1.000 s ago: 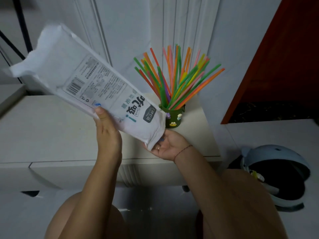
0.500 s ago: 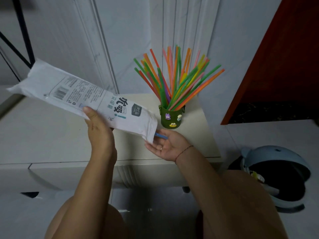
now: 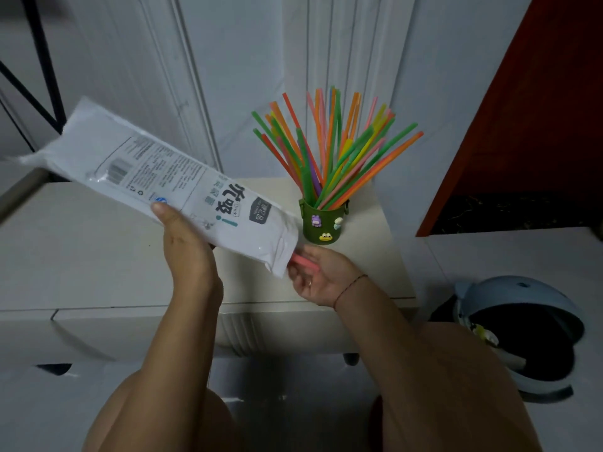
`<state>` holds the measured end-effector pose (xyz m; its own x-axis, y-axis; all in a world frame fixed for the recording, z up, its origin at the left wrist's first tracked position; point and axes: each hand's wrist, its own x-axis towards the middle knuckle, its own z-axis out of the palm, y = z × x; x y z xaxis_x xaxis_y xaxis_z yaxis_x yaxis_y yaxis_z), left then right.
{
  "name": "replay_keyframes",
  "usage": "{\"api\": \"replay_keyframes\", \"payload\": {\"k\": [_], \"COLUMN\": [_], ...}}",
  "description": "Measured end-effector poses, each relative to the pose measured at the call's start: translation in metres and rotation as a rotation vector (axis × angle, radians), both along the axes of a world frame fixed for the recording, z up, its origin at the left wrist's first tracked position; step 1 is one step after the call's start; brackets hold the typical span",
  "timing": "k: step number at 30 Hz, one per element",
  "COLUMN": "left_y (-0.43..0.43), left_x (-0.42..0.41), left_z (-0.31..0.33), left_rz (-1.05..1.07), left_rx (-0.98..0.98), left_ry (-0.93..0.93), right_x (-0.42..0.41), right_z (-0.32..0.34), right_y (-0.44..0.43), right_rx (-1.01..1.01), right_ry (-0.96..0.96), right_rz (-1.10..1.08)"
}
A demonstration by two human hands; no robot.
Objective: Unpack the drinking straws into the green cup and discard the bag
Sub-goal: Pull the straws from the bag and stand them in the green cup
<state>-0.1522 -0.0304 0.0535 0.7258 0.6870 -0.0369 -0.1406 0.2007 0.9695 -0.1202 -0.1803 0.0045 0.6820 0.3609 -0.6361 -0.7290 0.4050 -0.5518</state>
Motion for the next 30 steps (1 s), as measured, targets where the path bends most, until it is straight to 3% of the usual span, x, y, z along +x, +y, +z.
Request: {"api": "replay_keyframes", "payload": {"k": [4,7,13,19,25,30], "left_y": [0.009,0.013,0.029,0.017,0.011,0.015], "left_x": [-0.001,-0.001,0.004,0.006,0.007,0.006], "left_z": [-0.009,-0.018,-0.035,-0.042,-0.047,-0.050], "left_rz": [-0.036,-0.155,-0.184,-0.225,-0.228,-0.174], "left_rx": [-0.079,-0.142,-0.460,-0.547,-0.595,-0.685], "left_ry": [0.012,0.061,0.078,0.118,0.154,0.159], "right_x": [0.001,0.003,0.012,0.008,0.009,0.007], "right_z": [0.001,0.002,0.011,0.017,0.017,0.020], "right_y": [-0.001,-0.003,-0.026,-0.026,-0.023,-0.029], "right_rx": [0.064,-0.006,-0.010,-0.079,0.173,-0.051], "right_ry": [-0.108,-0.249,-0.352,-0.491,-0.469,-0.553], "right_rz": [-0.098,-0.145,-0.367,-0.313,-0.327,-0.330]}}
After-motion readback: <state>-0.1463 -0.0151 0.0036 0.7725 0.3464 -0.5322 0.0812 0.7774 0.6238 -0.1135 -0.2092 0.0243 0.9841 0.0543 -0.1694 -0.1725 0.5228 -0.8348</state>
